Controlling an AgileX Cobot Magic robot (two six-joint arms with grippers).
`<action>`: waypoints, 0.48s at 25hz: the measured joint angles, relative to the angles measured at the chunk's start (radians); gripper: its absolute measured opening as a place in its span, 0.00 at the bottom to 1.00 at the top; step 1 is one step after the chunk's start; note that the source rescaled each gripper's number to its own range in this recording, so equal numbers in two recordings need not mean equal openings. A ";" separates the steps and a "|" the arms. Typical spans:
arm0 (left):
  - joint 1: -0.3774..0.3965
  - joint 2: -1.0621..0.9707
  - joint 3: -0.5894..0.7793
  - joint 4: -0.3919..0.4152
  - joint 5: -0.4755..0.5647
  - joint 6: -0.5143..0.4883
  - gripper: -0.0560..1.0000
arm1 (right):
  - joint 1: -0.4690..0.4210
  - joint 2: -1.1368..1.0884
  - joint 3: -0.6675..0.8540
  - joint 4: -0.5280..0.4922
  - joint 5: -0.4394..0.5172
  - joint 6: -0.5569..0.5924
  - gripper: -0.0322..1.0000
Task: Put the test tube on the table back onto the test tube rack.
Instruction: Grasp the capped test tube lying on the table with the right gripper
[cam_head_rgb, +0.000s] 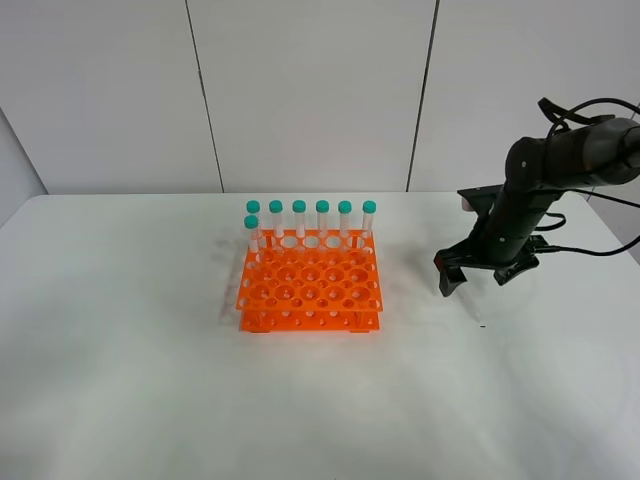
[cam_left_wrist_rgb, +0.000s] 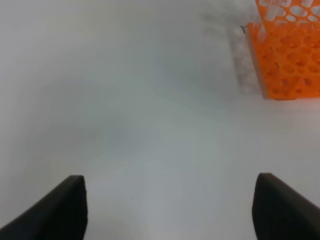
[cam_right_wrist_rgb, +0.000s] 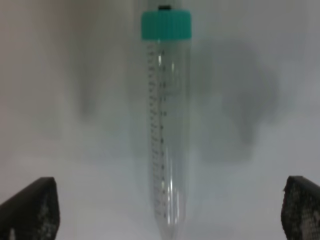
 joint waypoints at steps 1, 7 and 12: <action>0.000 0.000 0.000 0.000 0.000 0.000 0.91 | 0.000 0.006 0.000 -0.003 -0.001 0.003 0.98; 0.000 0.000 0.000 0.000 0.000 0.000 0.91 | 0.000 0.045 0.000 -0.013 -0.003 0.008 0.98; 0.000 0.000 0.000 0.000 0.000 0.000 0.91 | 0.000 0.062 0.000 -0.013 -0.014 0.008 0.98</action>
